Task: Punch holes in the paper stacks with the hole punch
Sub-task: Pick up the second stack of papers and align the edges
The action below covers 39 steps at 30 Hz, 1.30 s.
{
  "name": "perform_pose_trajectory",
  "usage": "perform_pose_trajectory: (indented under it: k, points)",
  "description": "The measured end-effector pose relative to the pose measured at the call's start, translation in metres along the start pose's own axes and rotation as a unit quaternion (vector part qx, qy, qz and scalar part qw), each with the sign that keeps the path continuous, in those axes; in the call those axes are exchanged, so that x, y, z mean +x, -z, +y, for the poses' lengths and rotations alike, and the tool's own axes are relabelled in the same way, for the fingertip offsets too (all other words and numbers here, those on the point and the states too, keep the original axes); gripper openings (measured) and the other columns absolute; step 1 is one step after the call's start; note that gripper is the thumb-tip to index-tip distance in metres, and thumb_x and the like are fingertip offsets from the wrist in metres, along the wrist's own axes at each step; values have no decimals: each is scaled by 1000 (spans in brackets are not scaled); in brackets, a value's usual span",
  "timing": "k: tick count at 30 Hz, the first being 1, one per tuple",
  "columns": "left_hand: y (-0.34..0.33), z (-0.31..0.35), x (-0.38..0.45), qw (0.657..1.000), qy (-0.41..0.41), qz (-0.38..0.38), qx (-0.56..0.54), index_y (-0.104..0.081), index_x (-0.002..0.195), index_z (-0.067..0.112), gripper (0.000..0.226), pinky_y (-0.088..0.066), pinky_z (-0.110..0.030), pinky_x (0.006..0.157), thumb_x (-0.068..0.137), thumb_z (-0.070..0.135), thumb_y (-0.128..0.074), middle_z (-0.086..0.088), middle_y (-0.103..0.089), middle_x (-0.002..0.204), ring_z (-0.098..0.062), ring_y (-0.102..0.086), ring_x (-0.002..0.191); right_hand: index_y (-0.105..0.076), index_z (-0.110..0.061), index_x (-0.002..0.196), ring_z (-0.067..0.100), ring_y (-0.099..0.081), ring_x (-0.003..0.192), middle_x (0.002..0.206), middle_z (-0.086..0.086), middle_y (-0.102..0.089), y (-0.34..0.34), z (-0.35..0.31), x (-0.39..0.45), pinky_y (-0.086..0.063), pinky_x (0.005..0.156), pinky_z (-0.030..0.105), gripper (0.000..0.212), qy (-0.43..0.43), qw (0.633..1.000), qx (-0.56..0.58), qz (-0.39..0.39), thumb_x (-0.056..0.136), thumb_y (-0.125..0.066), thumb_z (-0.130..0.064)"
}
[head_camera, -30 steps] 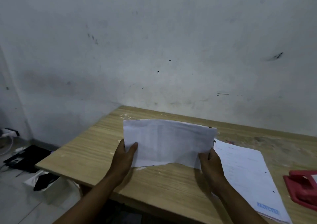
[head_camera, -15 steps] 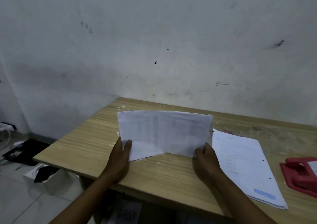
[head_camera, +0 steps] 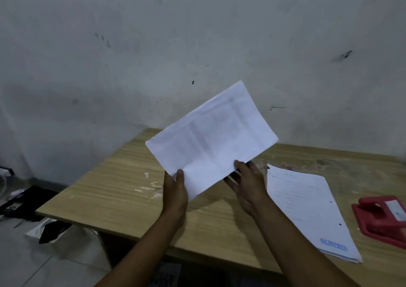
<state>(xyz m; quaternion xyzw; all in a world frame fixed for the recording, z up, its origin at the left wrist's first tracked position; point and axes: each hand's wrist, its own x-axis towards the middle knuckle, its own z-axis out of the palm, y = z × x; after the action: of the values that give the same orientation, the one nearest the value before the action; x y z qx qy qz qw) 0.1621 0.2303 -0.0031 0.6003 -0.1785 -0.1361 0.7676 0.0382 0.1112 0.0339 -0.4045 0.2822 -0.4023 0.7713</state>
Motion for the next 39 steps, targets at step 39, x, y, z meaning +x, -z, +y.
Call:
perform_pose_trajectory:
  k: [39]
  points:
    - [-13,34,-12,966,-113,-98,211,-48,117,28,17,-41,-22,78,102,23,-50,8,-59,117,-13,-56,108,-52,-26,126,12,-60,98,110,-9,-62,25,-12,-19,-45,69,25,23,136,924,-354,45,105,-42,-21]
